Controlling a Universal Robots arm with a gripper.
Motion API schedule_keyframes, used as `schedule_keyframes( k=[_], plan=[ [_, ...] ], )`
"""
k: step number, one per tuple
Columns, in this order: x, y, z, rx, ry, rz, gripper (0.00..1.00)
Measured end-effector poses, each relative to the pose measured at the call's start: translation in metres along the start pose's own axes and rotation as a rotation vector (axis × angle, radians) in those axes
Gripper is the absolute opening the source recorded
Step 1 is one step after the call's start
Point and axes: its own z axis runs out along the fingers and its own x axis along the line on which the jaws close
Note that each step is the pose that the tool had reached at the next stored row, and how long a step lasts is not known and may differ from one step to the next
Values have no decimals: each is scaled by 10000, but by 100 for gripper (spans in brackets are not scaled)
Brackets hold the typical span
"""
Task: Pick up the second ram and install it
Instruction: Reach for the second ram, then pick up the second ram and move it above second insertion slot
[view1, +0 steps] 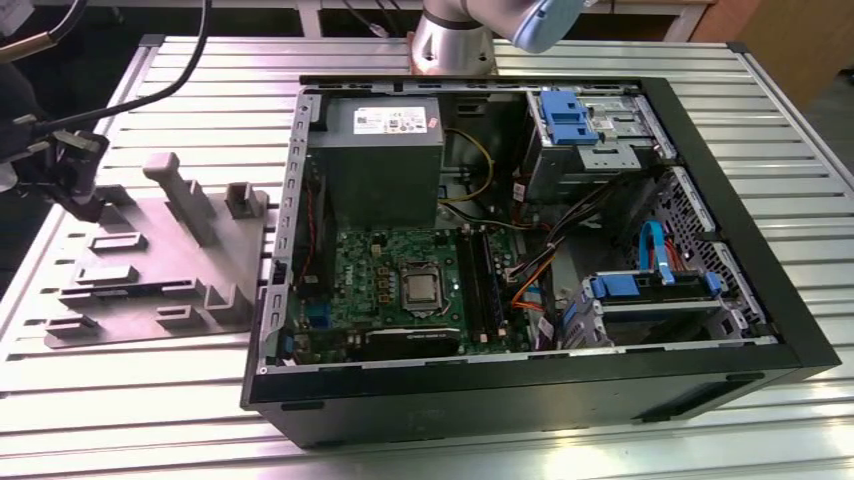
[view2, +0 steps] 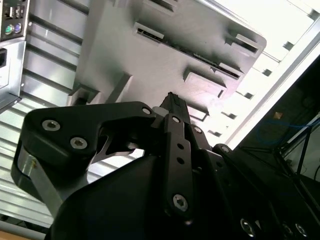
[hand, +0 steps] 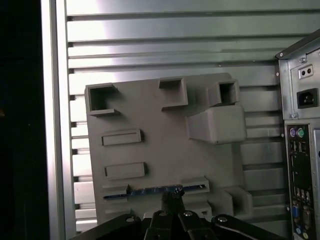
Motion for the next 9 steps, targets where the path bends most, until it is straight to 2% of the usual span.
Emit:
schedule_keyframes(
  k=[3, 9],
  plan=[
    [25, -11, 42, -1, -1, -1, 10],
    [30, -11, 50, 0, 0, 0, 10]
  ],
)
